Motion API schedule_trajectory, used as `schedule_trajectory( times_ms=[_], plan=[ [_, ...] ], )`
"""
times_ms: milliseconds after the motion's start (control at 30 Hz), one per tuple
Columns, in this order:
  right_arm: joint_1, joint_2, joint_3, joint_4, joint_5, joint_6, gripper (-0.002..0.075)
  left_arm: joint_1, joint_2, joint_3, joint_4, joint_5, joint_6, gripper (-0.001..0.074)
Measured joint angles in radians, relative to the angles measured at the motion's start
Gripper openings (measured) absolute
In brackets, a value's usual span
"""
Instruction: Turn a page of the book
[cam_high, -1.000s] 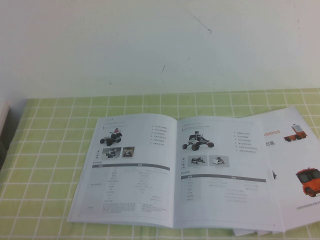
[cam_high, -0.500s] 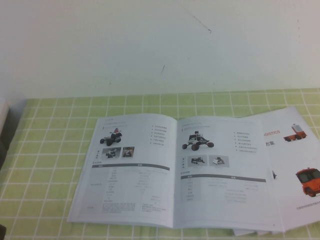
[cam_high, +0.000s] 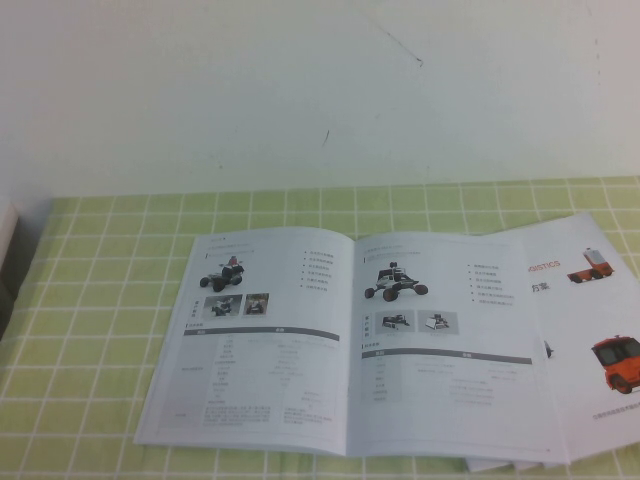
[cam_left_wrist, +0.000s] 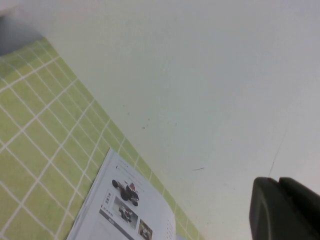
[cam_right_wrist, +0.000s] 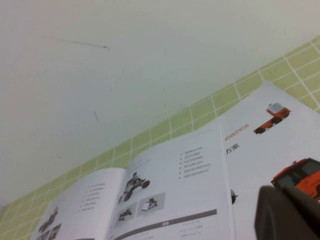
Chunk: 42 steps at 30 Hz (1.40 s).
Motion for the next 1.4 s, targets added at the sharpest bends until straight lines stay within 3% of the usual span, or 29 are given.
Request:
schedule_trajectory(
  times_ms=[300, 467, 567, 733, 1000, 1233, 1400],
  plan=[
    [0.000, 0.000, 0.000, 0.007, 0.005, -0.027, -0.0003, 0.000, 0.000, 0.000, -0.093, -0.018, -0.006, -0.0004],
    [0.000, 0.000, 0.000, 0.009, 0.025, -0.092, -0.0003, 0.000, 0.000, 0.000, -0.095, -0.009, 0.106, -0.0004],
    [0.000, 0.000, 0.000, 0.009, 0.036, -0.108, -0.0003, 0.000, 0.018, -0.015, -0.066, 0.096, 0.220, -0.0004],
    [0.000, 0.002, 0.000, 0.009, 0.034, -0.108, -0.0003, 0.000, 0.228, -0.222, -0.018, 0.380, 0.448, -0.0004],
    [0.000, 0.112, 0.000, 0.011, 0.034, -0.112, -0.0003, -0.009, 0.662, -0.586, 0.079, 0.569, 0.755, -0.0004],
    [0.000, 0.131, 0.000, 0.074, 0.043, -0.205, -0.0003, -0.180, 0.951, -0.754, 0.118, 0.491, 0.837, -0.0004],
    [0.000, 0.136, -0.028, 0.105, 0.060, -0.334, -0.0003, -0.312, 1.124, -0.772, 0.165, 0.385, 0.843, -0.0004]
  ],
)
